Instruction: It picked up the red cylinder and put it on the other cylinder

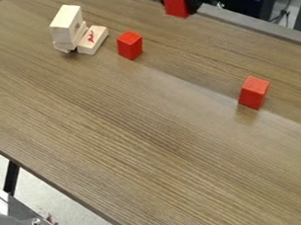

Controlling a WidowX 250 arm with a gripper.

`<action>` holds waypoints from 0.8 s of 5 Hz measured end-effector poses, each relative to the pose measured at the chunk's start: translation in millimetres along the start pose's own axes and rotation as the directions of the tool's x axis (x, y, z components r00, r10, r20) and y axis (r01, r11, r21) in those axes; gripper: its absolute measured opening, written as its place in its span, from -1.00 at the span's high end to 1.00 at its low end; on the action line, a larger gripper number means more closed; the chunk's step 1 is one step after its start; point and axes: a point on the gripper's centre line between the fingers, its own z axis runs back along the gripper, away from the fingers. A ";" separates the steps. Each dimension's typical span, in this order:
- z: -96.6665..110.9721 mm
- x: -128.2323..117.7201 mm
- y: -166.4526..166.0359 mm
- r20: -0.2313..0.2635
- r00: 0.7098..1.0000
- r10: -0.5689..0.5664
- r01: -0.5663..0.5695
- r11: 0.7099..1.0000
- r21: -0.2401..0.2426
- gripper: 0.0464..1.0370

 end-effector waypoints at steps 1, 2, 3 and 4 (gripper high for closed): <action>1.0 -1.1 20.0 0.020 1.000 -0.018 0.017 1.000 0.021 -0.13; -7.2 -5.0 35.2 0.007 1.000 -0.019 0.019 0.999 0.035 -0.13; -16.7 -7.1 51.3 -0.013 1.000 -0.014 0.014 0.999 0.049 -0.13; -26.8 -5.6 64.4 -0.034 0.999 -0.019 0.021 0.997 0.069 -0.13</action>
